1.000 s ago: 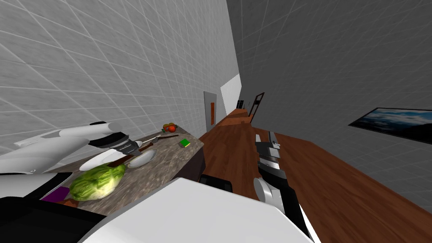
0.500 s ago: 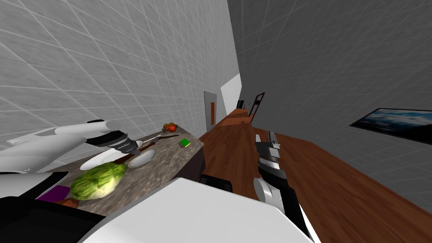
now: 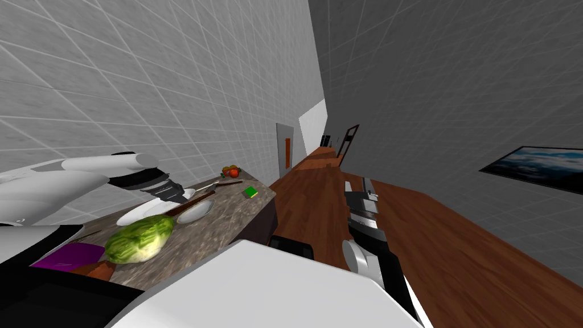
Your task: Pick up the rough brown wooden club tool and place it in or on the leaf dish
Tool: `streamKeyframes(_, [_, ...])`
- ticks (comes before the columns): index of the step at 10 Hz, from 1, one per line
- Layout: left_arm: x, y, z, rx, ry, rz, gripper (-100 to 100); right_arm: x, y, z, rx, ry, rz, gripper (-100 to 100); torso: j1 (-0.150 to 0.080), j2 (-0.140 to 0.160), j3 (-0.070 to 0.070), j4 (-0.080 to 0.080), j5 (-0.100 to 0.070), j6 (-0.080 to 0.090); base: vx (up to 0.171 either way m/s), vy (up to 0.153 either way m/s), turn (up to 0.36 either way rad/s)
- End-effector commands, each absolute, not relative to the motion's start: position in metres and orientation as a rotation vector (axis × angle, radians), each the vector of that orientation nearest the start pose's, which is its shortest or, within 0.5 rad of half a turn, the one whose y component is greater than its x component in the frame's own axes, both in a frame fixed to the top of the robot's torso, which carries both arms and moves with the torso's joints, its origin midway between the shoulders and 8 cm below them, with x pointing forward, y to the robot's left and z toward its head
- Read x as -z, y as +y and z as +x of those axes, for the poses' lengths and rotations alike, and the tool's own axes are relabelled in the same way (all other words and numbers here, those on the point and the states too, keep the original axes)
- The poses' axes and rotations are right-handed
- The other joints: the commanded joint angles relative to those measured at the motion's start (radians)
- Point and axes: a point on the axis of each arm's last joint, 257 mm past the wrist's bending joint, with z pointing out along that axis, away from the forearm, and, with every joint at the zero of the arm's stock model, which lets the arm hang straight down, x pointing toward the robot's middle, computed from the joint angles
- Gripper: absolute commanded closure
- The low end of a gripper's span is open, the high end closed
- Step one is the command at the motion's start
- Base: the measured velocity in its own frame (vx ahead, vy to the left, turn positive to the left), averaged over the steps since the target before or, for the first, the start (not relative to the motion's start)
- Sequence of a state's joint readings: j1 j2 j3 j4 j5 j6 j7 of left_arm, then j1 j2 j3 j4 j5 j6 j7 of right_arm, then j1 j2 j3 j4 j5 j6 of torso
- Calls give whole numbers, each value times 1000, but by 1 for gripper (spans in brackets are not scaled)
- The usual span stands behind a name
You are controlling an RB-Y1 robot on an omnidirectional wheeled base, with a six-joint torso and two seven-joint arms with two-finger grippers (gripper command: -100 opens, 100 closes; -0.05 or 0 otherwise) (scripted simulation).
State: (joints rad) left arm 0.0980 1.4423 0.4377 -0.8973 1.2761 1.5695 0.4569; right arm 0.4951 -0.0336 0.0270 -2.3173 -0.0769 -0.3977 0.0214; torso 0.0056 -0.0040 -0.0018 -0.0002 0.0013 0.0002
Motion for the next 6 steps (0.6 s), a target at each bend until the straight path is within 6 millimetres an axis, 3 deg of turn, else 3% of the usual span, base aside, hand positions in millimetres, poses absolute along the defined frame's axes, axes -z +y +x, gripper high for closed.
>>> streamKeyframes(1, [160,723,216,193,516,-2954,0,-22,-275,355,-1350,645,726,0,0,0,0,0,0,0,0,0,0])
streamKeyframes(6, [160,723,216,193,516,-2954,0,-22,-275,355,-1350,645,726,0,0,0,0,0,0,0,0,0,0])
